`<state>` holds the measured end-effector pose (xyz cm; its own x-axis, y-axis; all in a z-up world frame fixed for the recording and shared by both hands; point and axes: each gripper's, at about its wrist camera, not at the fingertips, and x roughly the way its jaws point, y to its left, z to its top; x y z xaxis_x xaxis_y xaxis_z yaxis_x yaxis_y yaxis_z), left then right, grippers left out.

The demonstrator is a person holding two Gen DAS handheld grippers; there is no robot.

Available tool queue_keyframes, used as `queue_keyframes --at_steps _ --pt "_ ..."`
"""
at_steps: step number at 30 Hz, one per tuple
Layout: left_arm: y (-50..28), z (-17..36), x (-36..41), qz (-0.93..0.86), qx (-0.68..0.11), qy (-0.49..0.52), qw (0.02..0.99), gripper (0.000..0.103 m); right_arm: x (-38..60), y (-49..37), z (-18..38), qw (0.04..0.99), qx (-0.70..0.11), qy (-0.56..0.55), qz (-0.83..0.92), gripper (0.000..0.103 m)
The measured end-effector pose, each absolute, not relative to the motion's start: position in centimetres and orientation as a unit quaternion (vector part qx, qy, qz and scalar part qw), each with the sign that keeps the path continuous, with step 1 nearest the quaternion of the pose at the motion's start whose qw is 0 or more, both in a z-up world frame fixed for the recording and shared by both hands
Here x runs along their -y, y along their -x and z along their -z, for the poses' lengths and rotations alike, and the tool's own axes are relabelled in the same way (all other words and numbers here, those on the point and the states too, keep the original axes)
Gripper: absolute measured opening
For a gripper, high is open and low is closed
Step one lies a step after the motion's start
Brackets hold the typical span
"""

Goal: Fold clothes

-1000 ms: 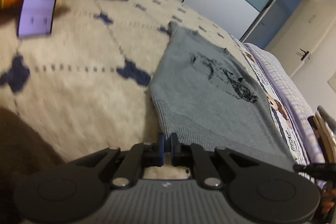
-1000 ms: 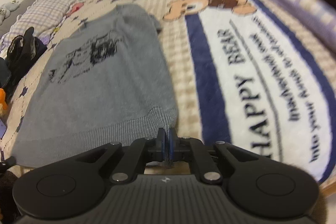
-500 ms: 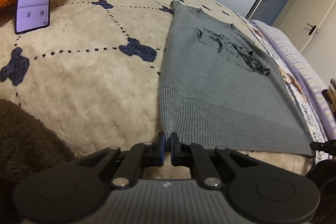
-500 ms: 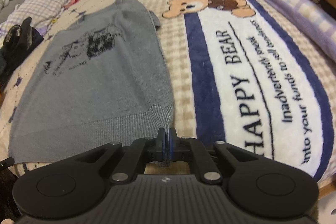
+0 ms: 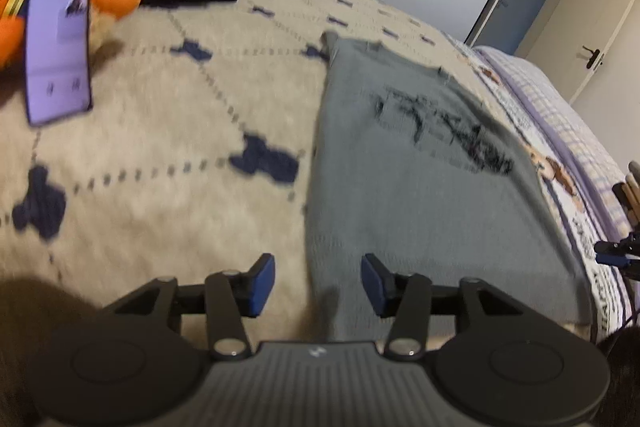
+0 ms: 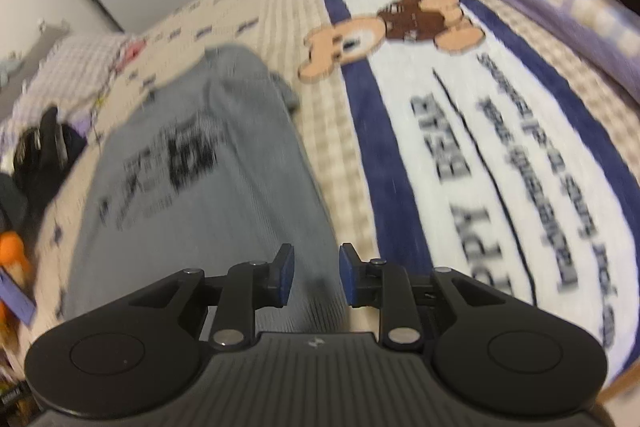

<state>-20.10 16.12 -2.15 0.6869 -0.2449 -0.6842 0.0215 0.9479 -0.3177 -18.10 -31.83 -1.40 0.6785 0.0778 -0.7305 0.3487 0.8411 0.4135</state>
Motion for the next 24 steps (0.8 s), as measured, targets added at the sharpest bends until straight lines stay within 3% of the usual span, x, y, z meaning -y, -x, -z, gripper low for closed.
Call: queue_keyframes --at_steps 17,24 --pt "9.3 1.9 -5.2 0.183 -0.399 0.128 0.889 0.06 36.5 5.3 1.0 0.832 -0.349 -0.423 0.087 0.028" --pt "5.7 3.2 -1.5 0.193 -0.4 0.136 0.886 0.061 37.9 2.4 4.9 0.785 -0.358 -0.493 0.109 0.031"
